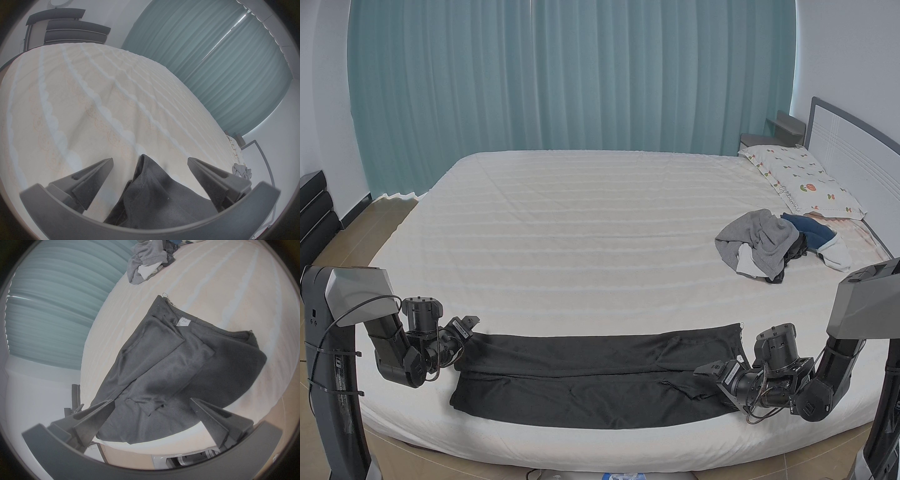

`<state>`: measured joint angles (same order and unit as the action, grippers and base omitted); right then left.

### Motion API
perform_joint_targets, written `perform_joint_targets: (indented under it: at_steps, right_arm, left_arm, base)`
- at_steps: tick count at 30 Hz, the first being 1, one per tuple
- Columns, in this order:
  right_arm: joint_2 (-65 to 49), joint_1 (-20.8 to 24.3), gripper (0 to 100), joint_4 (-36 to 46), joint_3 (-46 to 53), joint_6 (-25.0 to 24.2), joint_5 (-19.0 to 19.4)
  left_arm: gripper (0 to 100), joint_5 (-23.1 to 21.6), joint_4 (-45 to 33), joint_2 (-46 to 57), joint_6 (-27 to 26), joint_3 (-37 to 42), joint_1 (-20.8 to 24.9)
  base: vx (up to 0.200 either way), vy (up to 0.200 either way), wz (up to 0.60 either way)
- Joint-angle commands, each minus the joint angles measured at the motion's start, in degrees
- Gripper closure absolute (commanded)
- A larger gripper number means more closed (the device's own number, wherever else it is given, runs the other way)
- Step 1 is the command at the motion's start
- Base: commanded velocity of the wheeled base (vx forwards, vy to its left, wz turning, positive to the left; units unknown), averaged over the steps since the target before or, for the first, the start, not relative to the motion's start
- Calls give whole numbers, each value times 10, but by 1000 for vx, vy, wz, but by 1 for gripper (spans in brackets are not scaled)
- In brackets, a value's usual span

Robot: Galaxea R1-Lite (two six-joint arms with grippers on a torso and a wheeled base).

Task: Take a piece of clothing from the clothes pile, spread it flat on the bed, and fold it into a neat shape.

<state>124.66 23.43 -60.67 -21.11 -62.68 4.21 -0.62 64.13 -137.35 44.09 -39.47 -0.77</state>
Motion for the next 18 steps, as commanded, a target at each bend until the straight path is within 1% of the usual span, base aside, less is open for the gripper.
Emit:
perform_joint_targets:
  at_steps: [1, 6, 11, 12, 17, 18]
  right_arm:
    - [13, 1, 0, -9, -1, 0, -3]
    - [27, 2, 0, -52, 6, 2, -10]
    - [30, 7, 0, -54, 13, 3, -17]
    - [29, 7, 0, -54, 13, 3, -18]
    - [30, 7, 0, -54, 13, 3, -18]
    - [30, 7, 0, -55, 12, 3, -19]
  left_arm:
    - [0, 0, 0, -1, 0, 0, 0]
    - [0, 0, 0, -1, 0, 0, 0]
    - [0, 0, 0, 0, 6, -4, 0]
    - [0, 0, 0, 1, 14, -6, 0]
    - [0, 0, 0, 1, 16, -5, 0]
    - [0, 0, 1, 1, 15, -4, 0]
  base:
    - [0, 0, 0]
    - [0, 0, 0]
    - [0, 0, 0]
    - [-200, 0, 0]
    - [-200, 0, 0]
    - [0, 0, 0]
